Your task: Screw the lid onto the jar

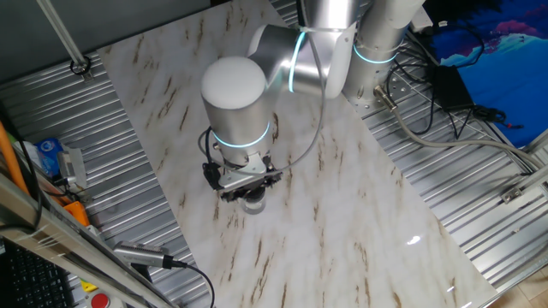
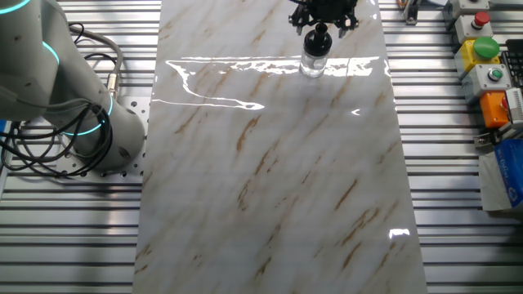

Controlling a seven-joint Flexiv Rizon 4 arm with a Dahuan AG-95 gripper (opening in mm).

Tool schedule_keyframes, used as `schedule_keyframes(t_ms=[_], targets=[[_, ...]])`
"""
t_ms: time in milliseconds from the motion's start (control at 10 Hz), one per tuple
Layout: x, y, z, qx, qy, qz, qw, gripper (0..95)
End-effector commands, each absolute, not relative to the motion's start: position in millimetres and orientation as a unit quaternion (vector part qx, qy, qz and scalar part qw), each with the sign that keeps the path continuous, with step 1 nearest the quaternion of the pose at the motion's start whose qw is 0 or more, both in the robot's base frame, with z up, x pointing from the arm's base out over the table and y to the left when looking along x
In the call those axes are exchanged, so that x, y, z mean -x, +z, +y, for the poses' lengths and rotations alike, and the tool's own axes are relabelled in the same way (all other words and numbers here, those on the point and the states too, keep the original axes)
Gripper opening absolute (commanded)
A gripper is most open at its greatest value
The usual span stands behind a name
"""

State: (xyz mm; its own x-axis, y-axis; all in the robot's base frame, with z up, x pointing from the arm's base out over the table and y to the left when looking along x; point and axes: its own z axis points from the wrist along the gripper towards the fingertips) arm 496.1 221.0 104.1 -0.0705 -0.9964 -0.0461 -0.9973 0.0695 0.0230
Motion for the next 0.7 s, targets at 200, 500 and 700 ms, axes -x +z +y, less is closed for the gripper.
schedule_keyframes(t_ms=[200, 500, 700], targets=[[-495.8, 103.3, 220.5, 0.674, 0.015, 0.738, 0.018, 19.0], [-496.1, 102.3, 219.8, 0.672, 0.013, 0.74, 0.022, 0.0], [-496.1, 102.2, 219.8, 0.669, 0.012, 0.743, 0.025, 0.0]])
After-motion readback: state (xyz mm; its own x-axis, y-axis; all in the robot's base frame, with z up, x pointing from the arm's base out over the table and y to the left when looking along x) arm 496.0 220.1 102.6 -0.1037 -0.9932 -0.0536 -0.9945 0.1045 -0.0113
